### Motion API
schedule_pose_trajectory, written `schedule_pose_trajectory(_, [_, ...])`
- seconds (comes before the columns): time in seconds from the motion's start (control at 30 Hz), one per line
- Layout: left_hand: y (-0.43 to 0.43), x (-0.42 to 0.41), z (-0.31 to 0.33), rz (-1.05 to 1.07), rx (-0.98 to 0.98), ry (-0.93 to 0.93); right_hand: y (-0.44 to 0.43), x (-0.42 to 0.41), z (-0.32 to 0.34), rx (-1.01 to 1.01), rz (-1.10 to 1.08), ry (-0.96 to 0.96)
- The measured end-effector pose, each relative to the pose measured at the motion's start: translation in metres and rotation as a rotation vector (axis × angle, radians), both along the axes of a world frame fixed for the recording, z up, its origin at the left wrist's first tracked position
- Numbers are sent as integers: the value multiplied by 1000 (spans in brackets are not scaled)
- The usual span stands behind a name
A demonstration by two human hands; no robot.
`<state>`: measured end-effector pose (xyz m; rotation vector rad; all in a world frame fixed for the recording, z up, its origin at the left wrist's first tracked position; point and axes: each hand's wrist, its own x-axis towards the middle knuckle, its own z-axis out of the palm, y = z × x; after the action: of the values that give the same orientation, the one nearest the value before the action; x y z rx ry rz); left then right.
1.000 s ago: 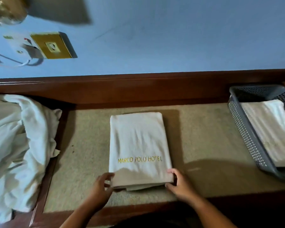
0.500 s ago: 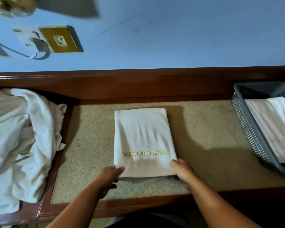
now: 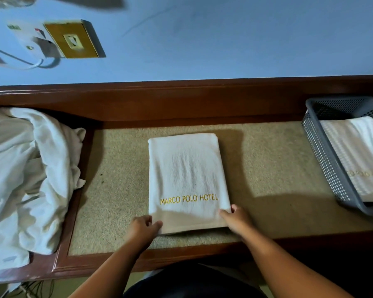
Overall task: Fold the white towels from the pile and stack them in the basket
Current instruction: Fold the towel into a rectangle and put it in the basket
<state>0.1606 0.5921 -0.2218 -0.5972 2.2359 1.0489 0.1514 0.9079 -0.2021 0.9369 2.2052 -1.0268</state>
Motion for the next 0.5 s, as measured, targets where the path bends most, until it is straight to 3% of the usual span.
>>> schedule_pose_trajectory(0.17, [16,-2,32,94,174,-27,13,-1,-3,-67,34,-43])
schedule_pose_trajectory(0.4, [15,4,26,131,105,5,14,-5,1,-56,94,-41])
schedule_pose_trajectory(0.5, [14,6,30,167,218,1,17,-7,2,-75,107,-28])
